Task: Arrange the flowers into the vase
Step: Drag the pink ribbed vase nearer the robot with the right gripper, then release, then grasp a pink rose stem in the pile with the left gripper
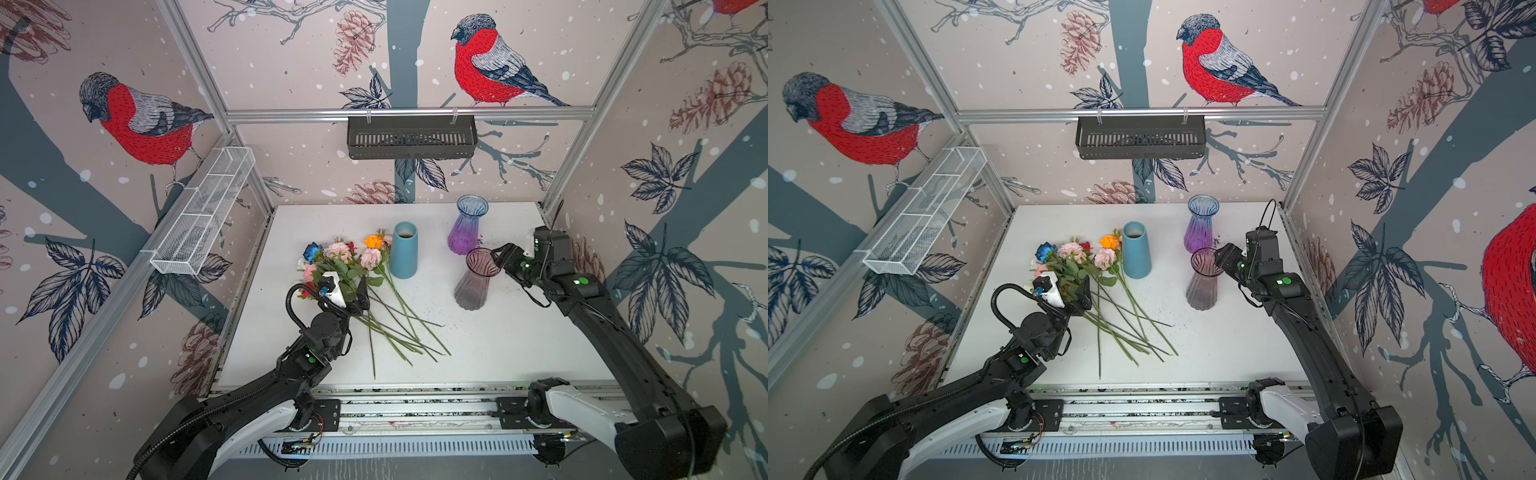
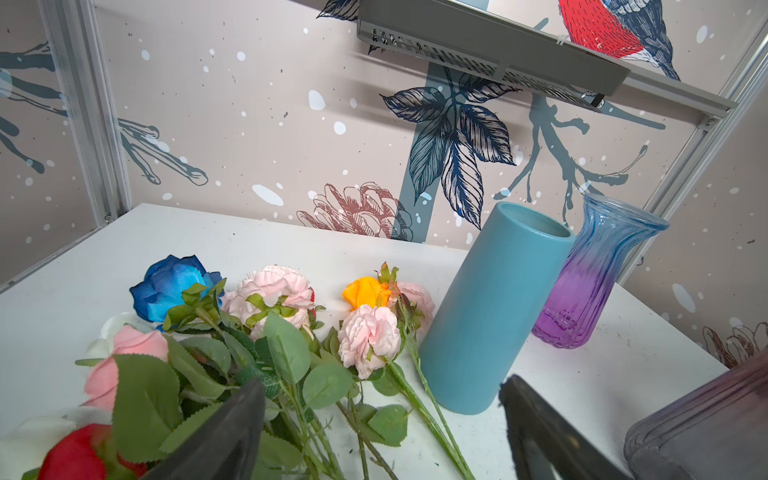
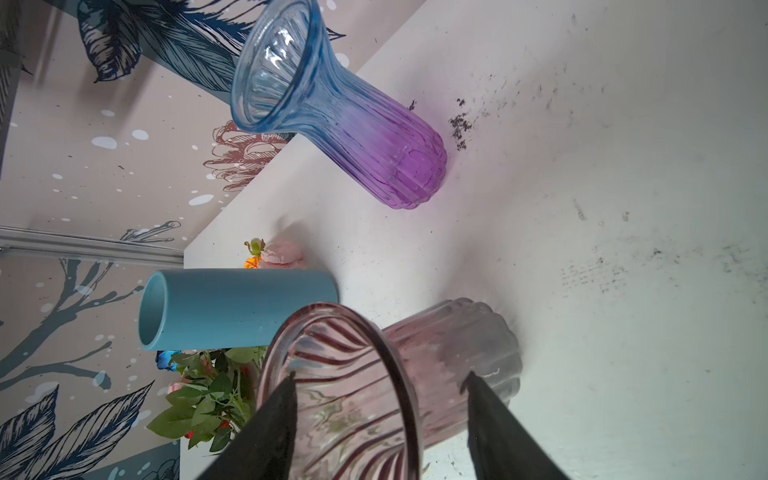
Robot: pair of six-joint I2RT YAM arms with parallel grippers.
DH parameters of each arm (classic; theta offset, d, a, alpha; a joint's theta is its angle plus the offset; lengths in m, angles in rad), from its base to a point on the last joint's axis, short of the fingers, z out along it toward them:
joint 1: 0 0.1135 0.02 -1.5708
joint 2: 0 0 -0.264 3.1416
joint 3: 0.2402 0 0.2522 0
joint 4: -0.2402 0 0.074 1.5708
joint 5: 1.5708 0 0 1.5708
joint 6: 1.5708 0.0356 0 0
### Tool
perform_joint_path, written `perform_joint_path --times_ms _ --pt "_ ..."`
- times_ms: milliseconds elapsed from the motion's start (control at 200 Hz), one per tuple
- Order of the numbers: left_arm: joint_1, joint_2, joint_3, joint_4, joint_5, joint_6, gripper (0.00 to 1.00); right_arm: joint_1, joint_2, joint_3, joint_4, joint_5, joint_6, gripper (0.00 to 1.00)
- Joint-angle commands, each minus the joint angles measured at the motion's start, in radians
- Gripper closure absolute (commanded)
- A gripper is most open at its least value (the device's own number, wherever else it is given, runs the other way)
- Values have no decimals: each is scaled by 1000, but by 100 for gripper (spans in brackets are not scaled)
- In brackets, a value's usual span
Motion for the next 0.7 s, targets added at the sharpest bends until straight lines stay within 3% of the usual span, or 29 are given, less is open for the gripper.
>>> perform_joint_path --times_ms 0,45,120,325,460,695 --pt "16 7 27 -53 43 -7 15 -31 -41 30 11 70 -67 35" --pt "39 22 34 -68 85 -15 19 -53 -74 26 15 103 -98 35" --pt "95 77 58 -101 162 -60 25 -83 -146 -2 28 158 -145 25" --pt "206 290 125 -110 363 -131 42 -90 -339 -223 128 252 -248 8" --pt "223 351 121 -71 380 -145 48 -90 -374 -309 135 268 -253 6" --pt "233 464 162 -49 458 -181 49 -90 -420 -355 123 261 -279 7"
